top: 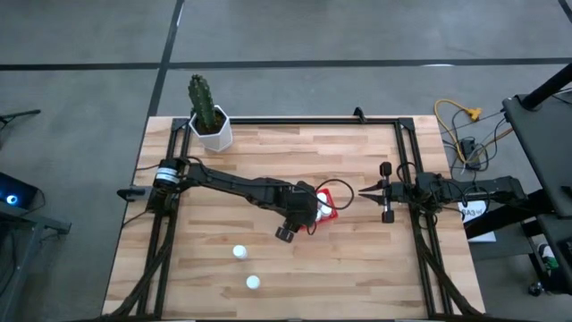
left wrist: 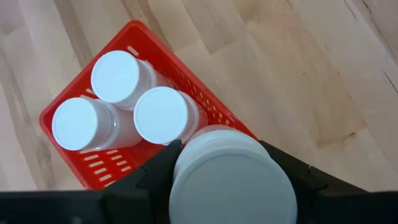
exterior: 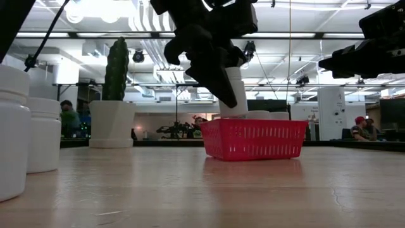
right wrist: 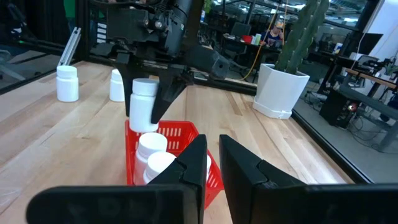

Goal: Pick and place pill bottles into a basket
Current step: Put the white medicine bottle into the red basket

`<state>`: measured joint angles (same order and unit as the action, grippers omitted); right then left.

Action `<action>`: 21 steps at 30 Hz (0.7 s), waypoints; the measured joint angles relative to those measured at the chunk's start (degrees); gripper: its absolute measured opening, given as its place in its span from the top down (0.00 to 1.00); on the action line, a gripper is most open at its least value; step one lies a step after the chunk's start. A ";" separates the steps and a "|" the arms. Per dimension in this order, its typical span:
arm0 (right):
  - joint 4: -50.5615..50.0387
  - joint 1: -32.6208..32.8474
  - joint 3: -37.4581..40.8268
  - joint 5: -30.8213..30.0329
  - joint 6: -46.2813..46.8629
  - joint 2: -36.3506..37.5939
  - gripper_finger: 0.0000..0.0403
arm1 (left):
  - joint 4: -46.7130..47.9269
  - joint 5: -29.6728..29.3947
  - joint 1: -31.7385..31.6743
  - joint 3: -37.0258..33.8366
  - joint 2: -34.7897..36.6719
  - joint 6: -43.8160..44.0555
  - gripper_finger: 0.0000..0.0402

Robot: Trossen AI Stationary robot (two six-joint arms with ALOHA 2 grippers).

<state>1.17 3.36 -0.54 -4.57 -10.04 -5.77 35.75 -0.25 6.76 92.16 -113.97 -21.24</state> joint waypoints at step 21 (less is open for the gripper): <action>0.00 -0.02 0.00 0.00 0.00 -0.01 0.92 | 0.38 -1.06 -0.17 -0.33 0.00 1.82 0.56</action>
<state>1.17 3.34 -0.54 -4.57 -10.04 -5.78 36.13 -1.31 6.59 91.83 -113.97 -19.42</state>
